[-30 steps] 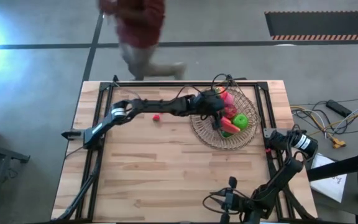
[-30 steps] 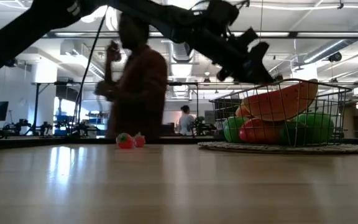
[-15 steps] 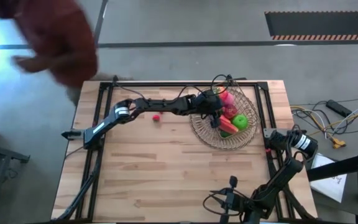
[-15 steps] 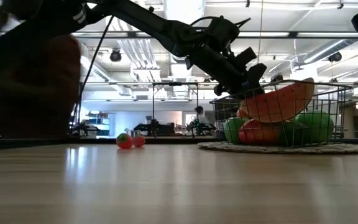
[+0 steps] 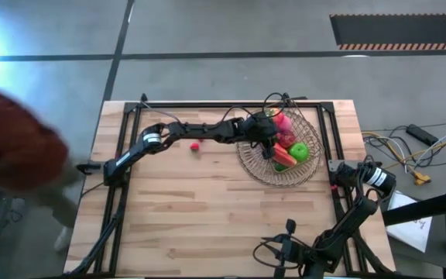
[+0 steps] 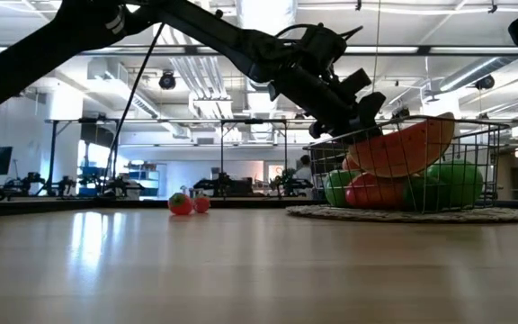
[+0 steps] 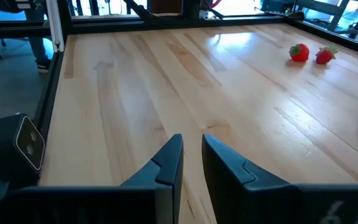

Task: Build produce basket
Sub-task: Put the bottom strawberry into the gold wire basket

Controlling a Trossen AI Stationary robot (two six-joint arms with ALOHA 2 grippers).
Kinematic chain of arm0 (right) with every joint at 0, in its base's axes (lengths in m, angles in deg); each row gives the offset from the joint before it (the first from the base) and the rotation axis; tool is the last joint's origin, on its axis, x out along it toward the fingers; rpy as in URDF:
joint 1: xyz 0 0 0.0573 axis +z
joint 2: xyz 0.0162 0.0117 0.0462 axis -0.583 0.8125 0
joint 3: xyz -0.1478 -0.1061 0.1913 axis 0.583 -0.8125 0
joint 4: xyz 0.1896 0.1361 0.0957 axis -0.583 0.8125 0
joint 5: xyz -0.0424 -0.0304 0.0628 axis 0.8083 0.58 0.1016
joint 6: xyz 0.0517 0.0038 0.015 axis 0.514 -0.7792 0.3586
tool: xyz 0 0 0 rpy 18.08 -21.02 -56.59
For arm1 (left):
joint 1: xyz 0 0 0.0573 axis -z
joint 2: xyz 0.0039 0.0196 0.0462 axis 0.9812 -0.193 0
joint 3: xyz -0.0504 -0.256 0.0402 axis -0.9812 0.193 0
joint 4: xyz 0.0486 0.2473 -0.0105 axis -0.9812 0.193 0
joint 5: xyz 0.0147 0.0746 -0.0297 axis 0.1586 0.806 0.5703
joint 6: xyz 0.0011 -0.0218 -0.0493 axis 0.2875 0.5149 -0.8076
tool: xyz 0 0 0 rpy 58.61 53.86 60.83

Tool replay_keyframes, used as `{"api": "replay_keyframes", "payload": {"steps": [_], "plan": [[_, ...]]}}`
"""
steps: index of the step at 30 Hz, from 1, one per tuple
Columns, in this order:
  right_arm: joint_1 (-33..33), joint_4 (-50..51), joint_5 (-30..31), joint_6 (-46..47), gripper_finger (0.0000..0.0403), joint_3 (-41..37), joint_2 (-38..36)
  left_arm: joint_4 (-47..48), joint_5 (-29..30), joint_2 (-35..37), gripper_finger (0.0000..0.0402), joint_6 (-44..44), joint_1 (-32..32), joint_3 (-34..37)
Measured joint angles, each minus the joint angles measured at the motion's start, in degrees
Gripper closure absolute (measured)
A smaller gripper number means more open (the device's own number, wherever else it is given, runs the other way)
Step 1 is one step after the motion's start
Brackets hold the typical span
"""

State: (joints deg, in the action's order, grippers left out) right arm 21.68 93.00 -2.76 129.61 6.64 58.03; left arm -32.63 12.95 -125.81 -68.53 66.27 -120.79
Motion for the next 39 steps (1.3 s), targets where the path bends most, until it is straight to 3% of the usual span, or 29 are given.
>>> {"api": "replay_keyframes", "payload": {"steps": [15, 26, 31, 36, 39], "plan": [[0.00, -0.13, 0.00, 0.00, 0.0351, 0.00, 0.00, 0.85, -1.67, 0.39, 0.0154, -0.02, -0.57, 0.02], [0.00, -0.04, 0.03, -0.04, 0.0351, -0.02, 0.00, 4.34, -1.97, 7.48, 0.0147, 0.33, -0.26, -1.47], [0.00, -0.02, 0.03, -0.03, 0.0351, -0.02, 0.00, 12.27, -1.90, 14.54, 0.0147, 2.46, 0.32, -0.94], [0.00, -0.07, 0.07, -0.02, 0.0351, -0.02, 0.00, 25.38, 6.10, 21.91, 0.0147, 8.68, 1.38, 2.00], [-0.09, -0.09, 0.17, 0.02, 0.0351, -0.02, 0.00, 28.59, 13.20, 27.43, 0.0147, 9.87, 1.96, 9.65]]}}
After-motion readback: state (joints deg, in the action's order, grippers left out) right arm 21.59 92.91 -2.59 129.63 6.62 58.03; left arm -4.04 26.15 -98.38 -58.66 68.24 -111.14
